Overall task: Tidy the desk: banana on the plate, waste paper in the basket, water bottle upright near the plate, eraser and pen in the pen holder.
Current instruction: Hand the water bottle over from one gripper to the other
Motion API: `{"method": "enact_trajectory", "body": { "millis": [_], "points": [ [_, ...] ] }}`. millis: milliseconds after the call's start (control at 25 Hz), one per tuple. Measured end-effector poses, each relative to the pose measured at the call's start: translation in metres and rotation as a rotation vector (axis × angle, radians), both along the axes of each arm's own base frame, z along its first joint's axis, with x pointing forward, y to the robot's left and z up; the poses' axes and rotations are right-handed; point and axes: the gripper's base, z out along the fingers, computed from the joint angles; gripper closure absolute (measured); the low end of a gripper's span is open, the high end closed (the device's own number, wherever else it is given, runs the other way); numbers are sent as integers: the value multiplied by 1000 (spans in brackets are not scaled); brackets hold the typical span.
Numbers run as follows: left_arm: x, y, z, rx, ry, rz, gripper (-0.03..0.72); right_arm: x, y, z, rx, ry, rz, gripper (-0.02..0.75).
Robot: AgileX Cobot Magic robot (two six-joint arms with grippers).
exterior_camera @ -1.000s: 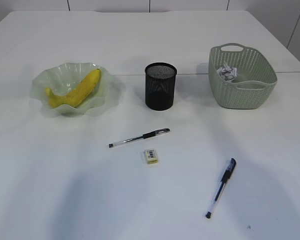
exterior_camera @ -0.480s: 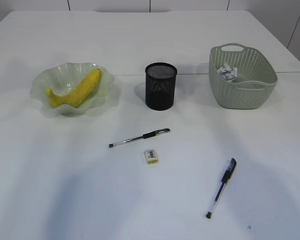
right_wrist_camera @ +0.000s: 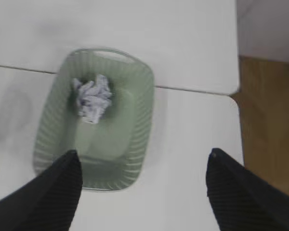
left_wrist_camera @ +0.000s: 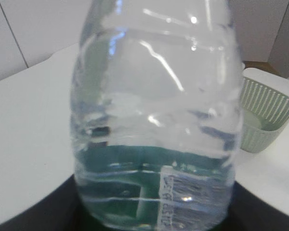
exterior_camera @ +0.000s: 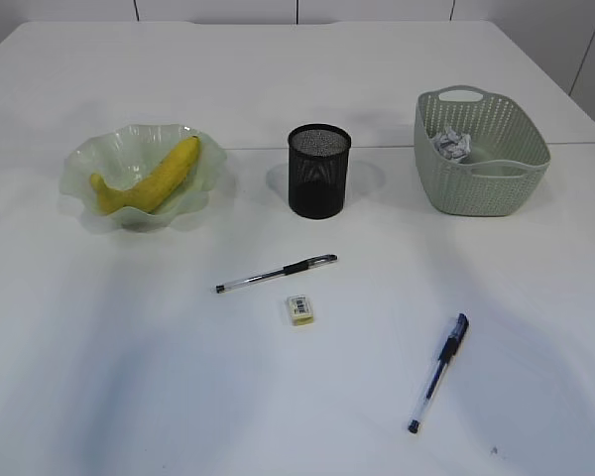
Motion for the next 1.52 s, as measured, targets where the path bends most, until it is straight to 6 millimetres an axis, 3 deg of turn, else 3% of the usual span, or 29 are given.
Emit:
{"method": "enact_trajectory", "body": {
  "millis": [240,680,840,1200,1520],
  "points": [
    [0,6,6,36,-49,56,303,2,-17,-10,-29,4,-270,142],
    [3,12,14,-13,-94,129,303,2,-19,-10,-24,-5,-308,143],
    [5,24,18,-89,-95,168,303,2,-19,-10,-21,-6,-311,144],
    [7,84,24,-216,-93,309,303,2,-19,-10,-21,-7,-314,150],
    [5,87,23,-150,-122,253,303,2,-19,-10,-15,-9,-321,150]
  ]
}}
